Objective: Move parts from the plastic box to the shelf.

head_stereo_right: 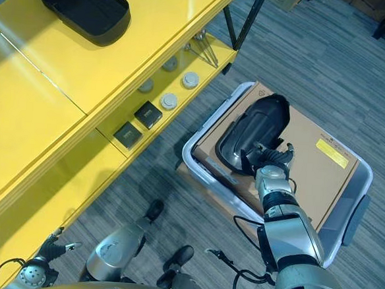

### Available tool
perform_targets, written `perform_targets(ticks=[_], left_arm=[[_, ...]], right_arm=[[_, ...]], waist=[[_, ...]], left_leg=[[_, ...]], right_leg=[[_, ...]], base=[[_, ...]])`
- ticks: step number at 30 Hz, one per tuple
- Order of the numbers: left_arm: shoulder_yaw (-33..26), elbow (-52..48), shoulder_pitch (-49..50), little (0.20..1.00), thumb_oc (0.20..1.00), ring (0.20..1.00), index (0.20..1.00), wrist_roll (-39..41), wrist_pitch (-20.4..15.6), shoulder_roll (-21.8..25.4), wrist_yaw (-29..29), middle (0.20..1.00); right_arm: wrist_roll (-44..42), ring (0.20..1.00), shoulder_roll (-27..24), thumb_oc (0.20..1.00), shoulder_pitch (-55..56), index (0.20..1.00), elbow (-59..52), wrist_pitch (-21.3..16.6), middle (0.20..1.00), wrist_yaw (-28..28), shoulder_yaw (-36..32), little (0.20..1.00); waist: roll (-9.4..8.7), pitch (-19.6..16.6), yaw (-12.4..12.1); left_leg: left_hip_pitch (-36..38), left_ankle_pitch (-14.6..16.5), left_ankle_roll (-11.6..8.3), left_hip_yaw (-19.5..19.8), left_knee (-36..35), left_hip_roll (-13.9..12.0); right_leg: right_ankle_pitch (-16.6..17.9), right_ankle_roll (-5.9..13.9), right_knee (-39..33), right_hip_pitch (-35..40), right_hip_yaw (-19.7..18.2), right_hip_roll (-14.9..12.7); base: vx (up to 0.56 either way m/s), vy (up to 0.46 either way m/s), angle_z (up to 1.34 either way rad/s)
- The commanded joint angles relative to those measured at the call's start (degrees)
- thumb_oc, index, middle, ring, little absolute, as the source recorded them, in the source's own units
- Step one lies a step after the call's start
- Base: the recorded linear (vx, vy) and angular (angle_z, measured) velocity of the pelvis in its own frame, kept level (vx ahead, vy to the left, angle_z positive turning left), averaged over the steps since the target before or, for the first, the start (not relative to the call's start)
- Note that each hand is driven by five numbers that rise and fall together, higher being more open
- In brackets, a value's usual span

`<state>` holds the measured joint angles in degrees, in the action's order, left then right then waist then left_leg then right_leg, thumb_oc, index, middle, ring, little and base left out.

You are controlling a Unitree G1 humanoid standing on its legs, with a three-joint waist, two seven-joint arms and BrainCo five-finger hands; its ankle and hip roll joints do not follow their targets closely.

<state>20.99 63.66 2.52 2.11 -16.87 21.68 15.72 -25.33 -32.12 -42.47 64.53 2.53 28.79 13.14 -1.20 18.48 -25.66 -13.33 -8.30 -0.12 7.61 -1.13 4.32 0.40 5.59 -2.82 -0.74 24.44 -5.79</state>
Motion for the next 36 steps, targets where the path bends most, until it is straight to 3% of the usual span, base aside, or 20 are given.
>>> perform_targets(ticks=[1, 7, 10, 15, 16, 17, 18, 26, 31, 36], left_arm=[[2.08, 1.03, 2.62, 1.0, 1.0, 1.0, 1.0, 0.09, -0.36, 0.96, -0.36, 1.0], [1.78, 1.04, 2.27, 1.0, 1.0, 1.0, 1.0, 0.6, -0.63, 1.17, -0.76, 1.0], [1.41, 0.9, 2.0, 1.0, 1.0, 1.0, 1.0, 0.53, -0.53, 1.31, -1.0, 1.0], [1.96, 1.04, 1.15, 1.0, 1.0, 1.0, 1.0, 1.03, -0.9, 1.1, -1.07, 1.0], [1.99, 0.96, 0.93, 1.0, 1.0, 1.0, 1.0, 1.13, -1.11, 1.2, -1.18, 1.0], [2.0, 0.75, 0.58, 1.0, 1.0, 1.0, 1.0, 1.31, -1.11, 1.27, -1.31, 1.0], [2.26, 0.52, 0.15, 1.0, 1.0, 1.0, 1.0, 1.6, -0.99, 1.29, -1.29, 1.0], [2.84, -0.26, -0.46, 1.0, 1.0, 1.0, 1.0, 2.24, -1.57, 1.89, -0.57, 1.0], [2.59, -0.52, -0.34, 1.0, 1.0, 1.0, 1.0, 2.43, -2.35, 1.95, -0.23, 1.0], [2.75, -0.83, 0.13, 1.0, 1.0, 1.0, 1.0, 1.08, -3.37, 1.39, 1.05, 1.0]], right_arm=[[1.2, 1.0, -3.32, 1.0, 1.97, 1.0, -1.37, -1.07, 1.0, 0.33, 3.66, 1.0], [3.38, 1.0, -2.67, 1.0, 1.31, 1.0, -1.71, 1.44, 1.0, -0.08, 4.85, 1.0], [6.12, 1.0, -2.17, 1.0, 1.31, 1.0, -1.3, 5.35, 1.0, -0.63, 5.98, 1.0], [10.26, 1.0, -1.14, 1.0, 3.06, 1.0, 4.98, 6.88, 1.0, -2.47, 8.4, 1.0], [11.13, 0.784, -0.93, 0.784, 3.41, 0.784, 5.56, 7.56, 0.784, -2.57, 8.9, 0.784], [12.07, 0.432, -0.86, 0.432, 3.96, 0.432, 6.45, 8.06, 0.432, -2.98, 9.37, 0.432], [11.6, 0.2, -0.72, 0.2, 4.38, 0.2, 7.21, 8.26, 0.2, -2.81, 9.87, 0.2], [7.86, 0.2, -1.51, 0.2, 5.13, 0.2, 7.59, 5.92, 0.2, -2.56, 8.43, 0.2], [7.58, 0.2, -1.55, 0.2, 5.34, 0.2, 6.64, 5.32, 0.2, -2.4, 7.74, 0.2], [4.86, 0.2, -1.45, 0.2, 6.98, 0.2, 6.0, 1.82, 0.2, -2.01, 6.15, 0.2]], waist=[[0.51, -2.66, -0.83], [0.18, -2.15, -0.92], [-0.02, -1.93, -1.02], [0.45, -1.34, -1.29], [0.5, -1.06, -1.3], [0.58, -0.78, -1.29], [0.62, -0.46, -1.29], [0.16, 0.29, -0.74], [-0.17, -0.61, -0.32], [-0.44, -2.46, 0.15]], left_leg=[[-2.17, 8.35, -0.89, 0.5, 2.11, -1.22], [-3.15, 8.35, -0.83, 0.4, 2.49, -1.05], [-3.59, 8.32, -0.79, 0.35, 2.67, -0.93], [-4.56, 8.17, -0.7, 0.51, 3.06, -0.78], [-4.96, 8.16, -0.66, 0.51, 3.32, -0.72], [-5.4, 8.13, -0.64, 0.54, 3.51, -0.69], [-5.75, 8.07, -0.62, 0.61, 3.69, -0.63], [-6.55, 8.08, -0.51, 0.44, 4.11, -0.57], [-5.37, 8.4, -0.54, -0.02, 3.92, -0.91], [-2.73, 8.57, -0.79, -0.33, 2.89, -1.49]], right_leg=[[-3.39, 2.34, 5.37, -5.83, 0.06, -3.64], [-3.33, 2.47, 5.7, -6.76, -0.17, -3.57], [-3.28, 2.5, 5.81, -7.16, -0.26, -3.6], [-3.24, 2.49, 6.35, -8.06, -0.15, -3.79], [-3.21, 2.49, 6.56, -8.41, -0.13, -3.85], [-3.18, 2.51, 6.74, -8.78, -0.06, -3.94], [-3.1, 2.52, 6.92, -9.1, -0.02, -3.95], [-2.94, 2.5, 7.3, -10.1, -0.52, -3.59], [-3.05, 2.48, 6.96, -9.2, -0.97, -3.44], [-3.1, 2.38, 5.93, -6.81, -1.36, -3.2]], base=[[0.0, 0.0, 0.0], [0.0, 0.0, 0.0], [0.0, 0.0, 0.0], [-0.01, -0.001, 0.02], [-0.05, -0.014, 0.07], [-0.06, -0.022, 0.08], [-0.06, -0.03, 0.07], [-0.03, -0.018, 0.04], [0.0, -0.017, -0.04], [0.02, -0.048, -0.05]])
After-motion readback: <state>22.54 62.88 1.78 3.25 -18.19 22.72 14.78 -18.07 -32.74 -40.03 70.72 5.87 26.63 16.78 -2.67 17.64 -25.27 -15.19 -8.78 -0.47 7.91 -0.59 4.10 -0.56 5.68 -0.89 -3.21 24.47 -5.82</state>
